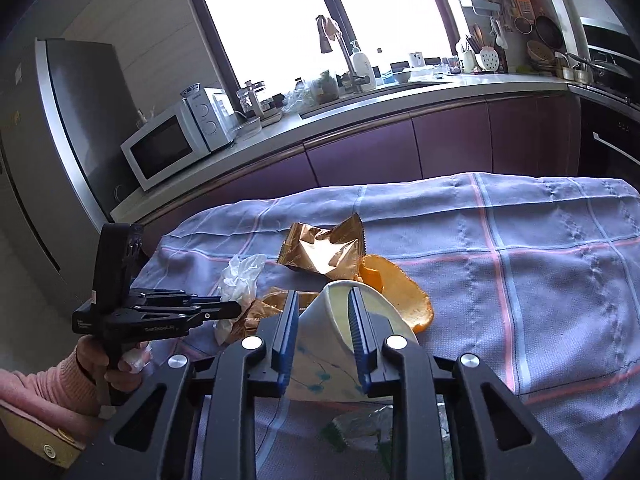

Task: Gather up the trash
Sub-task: 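Grasp the white tissue with the left tool while right tool grasps the paper cup, then lift the tissue with the left tool while right tool lifts the paper cup, then drop the tissue and paper cup into the teal bin with both tools, then return both tools open over the table toward the wrappers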

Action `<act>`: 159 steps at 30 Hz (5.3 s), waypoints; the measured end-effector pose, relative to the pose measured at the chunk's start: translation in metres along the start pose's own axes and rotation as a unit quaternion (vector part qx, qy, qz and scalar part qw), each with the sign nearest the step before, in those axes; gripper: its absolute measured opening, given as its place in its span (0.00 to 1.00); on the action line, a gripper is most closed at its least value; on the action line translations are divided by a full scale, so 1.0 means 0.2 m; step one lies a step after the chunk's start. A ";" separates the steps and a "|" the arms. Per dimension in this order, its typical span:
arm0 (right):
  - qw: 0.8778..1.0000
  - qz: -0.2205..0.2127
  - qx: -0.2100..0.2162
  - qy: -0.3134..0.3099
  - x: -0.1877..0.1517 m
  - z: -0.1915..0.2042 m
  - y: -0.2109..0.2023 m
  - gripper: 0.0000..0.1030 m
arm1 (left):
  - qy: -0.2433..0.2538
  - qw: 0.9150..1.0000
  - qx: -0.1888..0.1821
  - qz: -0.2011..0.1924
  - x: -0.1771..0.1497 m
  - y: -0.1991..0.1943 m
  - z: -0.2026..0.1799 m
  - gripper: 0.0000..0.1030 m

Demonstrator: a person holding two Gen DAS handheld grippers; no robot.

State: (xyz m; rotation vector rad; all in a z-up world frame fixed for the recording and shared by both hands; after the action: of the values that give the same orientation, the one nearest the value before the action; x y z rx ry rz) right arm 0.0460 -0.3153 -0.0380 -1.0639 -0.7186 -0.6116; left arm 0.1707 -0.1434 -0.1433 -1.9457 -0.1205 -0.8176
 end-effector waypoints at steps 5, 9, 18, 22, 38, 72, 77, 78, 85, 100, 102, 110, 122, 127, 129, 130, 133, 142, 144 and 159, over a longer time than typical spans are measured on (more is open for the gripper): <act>1.000 -0.013 0.004 -0.004 0.03 0.04 -0.05 0.11 | 0.003 1.000 -0.005 -0.019 0.00 -0.07 0.01 0.09; 1.000 -0.024 0.014 -0.004 0.06 0.07 -0.08 0.04 | 0.007 0.999 -0.003 -0.041 0.00 -0.17 0.02 0.07; 0.999 -0.016 0.017 -0.028 0.09 0.18 -0.03 0.03 | 0.009 0.996 0.002 -0.085 -0.03 -0.44 0.10 0.07; 1.000 -0.021 -0.005 -0.014 0.08 0.13 -0.05 0.08 | 0.008 0.995 0.009 -0.097 -0.06 -0.53 0.15 0.07; 0.998 0.016 -0.056 -0.012 -0.05 0.04 0.03 0.10 | -0.001 0.994 0.018 -0.105 -0.12 -0.61 0.24 0.07; 0.925 0.084 0.319 -0.190 0.21 1.86 0.80 0.02 | -0.173 0.936 0.249 -0.177 -0.64 -1.57 1.43 0.07; 0.913 0.116 0.332 -0.208 0.17 2.11 1.00 0.02 | -0.205 0.926 0.273 -0.162 -0.74 -1.59 1.63 0.07; 0.912 0.121 0.332 -0.209 0.16 2.15 1.04 0.02 | -0.212 0.925 0.274 -0.158 -0.76 -1.58 1.66 0.07; 0.904 0.180 0.326 -0.212 0.06 2.36 1.31 0.02 | -0.252 0.918 0.280 -0.123 -0.90 -1.49 1.90 0.08; 0.902 0.238 0.302 -0.195 -0.11 2.44 1.56 0.10 | -0.284 0.910 0.290 -0.081 -0.97 -1.28 2.10 0.15; 0.902 0.239 0.304 -0.192 -0.11 2.42 1.54 0.11 | -0.287 0.909 0.291 -0.079 -0.97 -1.27 2.11 0.15; 0.905 0.230 0.307 -0.185 -0.11 2.32 1.45 0.18 | -0.290 0.910 0.288 -0.068 -0.98 -1.23 2.11 0.24; 0.914 0.192 0.305 -0.186 -0.07 2.02 1.16 0.30 | -0.257 0.918 0.282 -0.113 -0.87 -1.31 1.93 0.28; 0.934 0.149 0.269 -0.184 -0.01 1.75 0.96 0.41 | -0.194 0.933 0.258 -0.163 -0.72 -1.36 1.63 0.36; 0.944 0.129 0.242 -0.184 0.01 1.63 0.87 0.44 | -0.169 0.939 0.242 -0.177 -0.65 -1.36 1.51 0.40; 0.949 0.120 0.229 -0.181 0.02 1.56 0.83 0.44 | -0.156 0.942 0.235 -0.182 -0.62 -1.35 1.45 0.40; 0.965 0.098 0.181 -0.164 0.04 1.35 0.69 0.44 | -0.122 0.952 0.203 -0.192 -0.52 -1.31 1.26 0.44; 0.995 0.048 0.039 -0.078 0.00 0.70 0.34 0.45 | -0.035 0.979 0.110 -0.168 -0.32 -0.98 0.71 0.45; 0.998 0.037 0.001 -0.060 -0.03 0.54 0.24 0.50 | -0.021 0.983 0.090 -0.157 -0.29 -0.89 0.59 0.45; 0.983 0.017 -0.177 0.034 -0.29 -0.16 -0.16 0.60 | 0.095 0.993 0.001 -0.063 -0.13 -0.29 -0.08 0.47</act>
State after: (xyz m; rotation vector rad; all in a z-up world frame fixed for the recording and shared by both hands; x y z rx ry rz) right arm -0.0061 -0.3514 -0.0747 -1.3736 -0.5413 -0.7610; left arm 0.1187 -0.1199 -0.1096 -1.8625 -0.1310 -1.0824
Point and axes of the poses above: each gripper's, at about its wrist camera, not at the fingertips, and y roughly the way its jaws point, z to its left, x to its top, the point moved 7 cm from there along y, roughly the way its jaws point, and after that the axes turned 2 degrees about -y, right-handed, at the moved point
